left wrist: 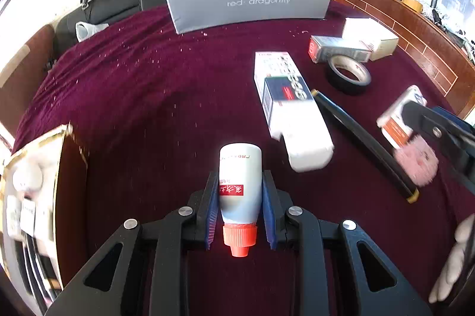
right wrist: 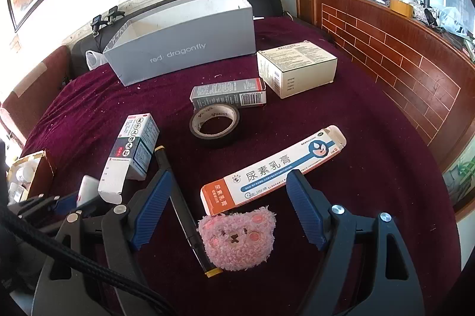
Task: Organize objects
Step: 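Return both grippers to the pile and grasp the white glue bottle with the left gripper, then hold the glue bottle in the left gripper while the right gripper grasps the white medicine box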
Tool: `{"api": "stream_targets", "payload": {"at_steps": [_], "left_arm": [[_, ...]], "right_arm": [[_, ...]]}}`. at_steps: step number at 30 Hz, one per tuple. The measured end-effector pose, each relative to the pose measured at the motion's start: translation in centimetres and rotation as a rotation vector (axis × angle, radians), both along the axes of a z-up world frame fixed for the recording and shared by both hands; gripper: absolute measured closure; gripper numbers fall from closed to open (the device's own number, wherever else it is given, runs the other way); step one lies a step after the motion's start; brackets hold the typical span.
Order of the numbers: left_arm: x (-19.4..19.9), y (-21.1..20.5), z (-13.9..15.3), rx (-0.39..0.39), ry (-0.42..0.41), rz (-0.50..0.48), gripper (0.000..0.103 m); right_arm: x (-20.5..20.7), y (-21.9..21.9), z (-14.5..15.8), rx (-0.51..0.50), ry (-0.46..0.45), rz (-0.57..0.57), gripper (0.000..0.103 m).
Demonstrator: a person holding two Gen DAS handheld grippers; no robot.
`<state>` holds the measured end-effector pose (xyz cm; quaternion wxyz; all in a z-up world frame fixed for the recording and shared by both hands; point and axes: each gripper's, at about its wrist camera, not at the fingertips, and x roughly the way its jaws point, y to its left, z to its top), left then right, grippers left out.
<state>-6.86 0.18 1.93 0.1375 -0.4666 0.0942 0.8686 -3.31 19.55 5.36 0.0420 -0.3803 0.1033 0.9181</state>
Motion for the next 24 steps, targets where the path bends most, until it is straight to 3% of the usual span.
{"api": "stream_targets", "payload": {"at_steps": [11,24], "left_arm": [[4.7,-1.1,0.1,0.103,-0.049,-0.014,0.081],[9.0,-2.5,0.8,0.172,-0.059,-0.009,0.081]], "right_arm": [[0.0,-0.1,-0.2,0.006,-0.004,-0.001,0.024],[0.1,-0.3,-0.2,0.023,0.015,0.007,0.024]]}}
